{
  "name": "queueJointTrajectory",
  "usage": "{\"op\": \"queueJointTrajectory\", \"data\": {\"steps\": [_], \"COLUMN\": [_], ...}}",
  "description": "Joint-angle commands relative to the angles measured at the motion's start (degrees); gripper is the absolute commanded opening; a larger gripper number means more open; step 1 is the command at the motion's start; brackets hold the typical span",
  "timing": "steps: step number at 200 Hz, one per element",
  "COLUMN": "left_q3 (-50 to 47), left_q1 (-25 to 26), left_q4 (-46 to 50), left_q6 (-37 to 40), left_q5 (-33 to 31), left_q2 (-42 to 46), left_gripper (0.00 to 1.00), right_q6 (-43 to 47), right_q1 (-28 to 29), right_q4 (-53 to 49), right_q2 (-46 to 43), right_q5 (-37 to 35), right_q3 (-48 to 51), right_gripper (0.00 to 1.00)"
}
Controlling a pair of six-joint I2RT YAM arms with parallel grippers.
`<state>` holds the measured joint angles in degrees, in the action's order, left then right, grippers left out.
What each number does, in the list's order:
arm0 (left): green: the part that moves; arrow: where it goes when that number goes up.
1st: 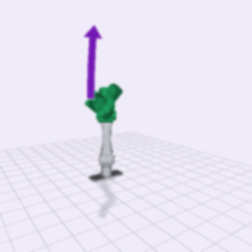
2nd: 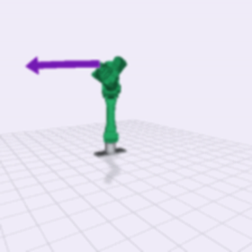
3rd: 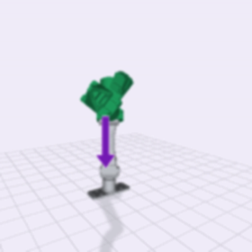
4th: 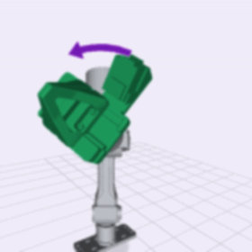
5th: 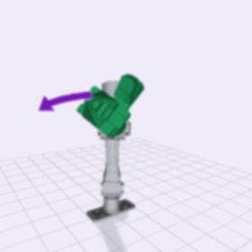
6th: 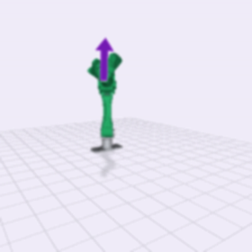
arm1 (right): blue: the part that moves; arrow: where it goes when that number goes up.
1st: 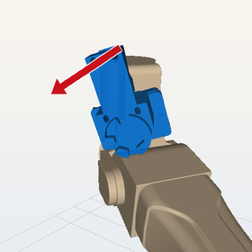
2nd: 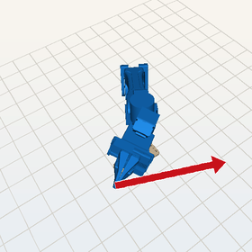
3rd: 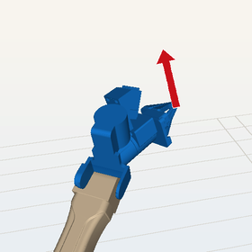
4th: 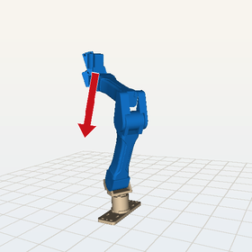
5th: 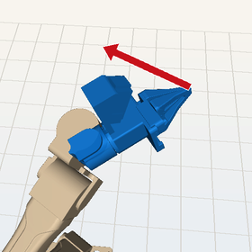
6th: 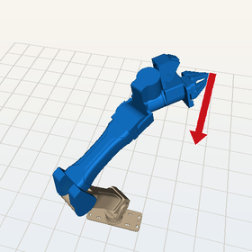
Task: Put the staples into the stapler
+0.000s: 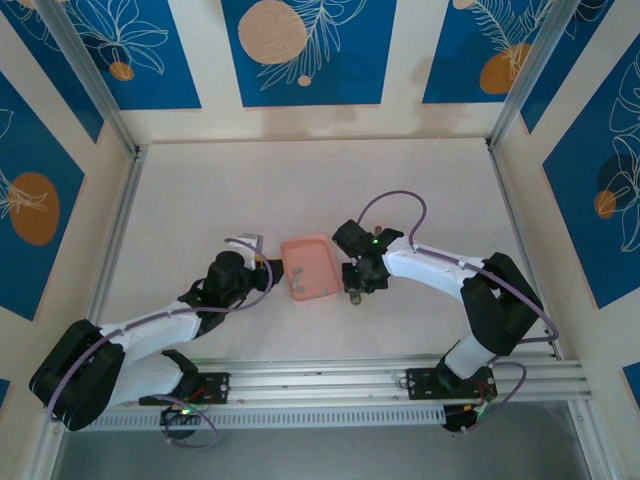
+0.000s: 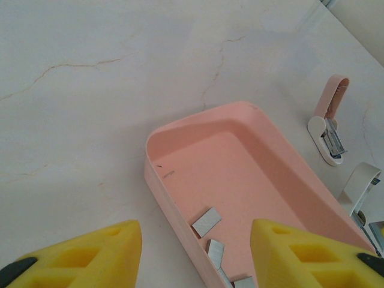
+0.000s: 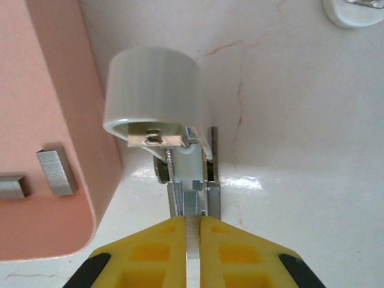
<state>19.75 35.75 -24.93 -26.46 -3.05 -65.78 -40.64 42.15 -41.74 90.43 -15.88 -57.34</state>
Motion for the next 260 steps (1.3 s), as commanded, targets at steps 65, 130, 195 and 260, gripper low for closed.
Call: {"op": "queueJointTrajectory", "data": {"steps": [65,130,195,260], "left_q3": [-0.4,0.2,0.7,0.2], "left_q1": [-0.3,-0.3,-0.3,-0.3], "left_q4": [-2.3,-2.2,-2.7,-3.0], "left_q6": [0.1,0.4,0.6,0.2], "left_q5": [0.8,0.9,1.2,1.1], "left_q2": [-0.4,-0.6,-1.7,-1.6], "left_gripper": [0.51,0.51,0.51,0.51], "right_q6": [1.9,1.9,1.2,2.1], "right_q1": [-5.0,-7.5,-6.2,-2.8], "right_q4": [-13.8,-16.0,-16.9,-16.9], "right_q2": [-1.9,4.9,9.8,13.1], "right_q5": [-12.1,-17.5,-19.4,-17.6], "right_q3": [1.7,1.1,-1.1,-3.6], "right_gripper": [0.12,0.11,0.12,0.16]}}
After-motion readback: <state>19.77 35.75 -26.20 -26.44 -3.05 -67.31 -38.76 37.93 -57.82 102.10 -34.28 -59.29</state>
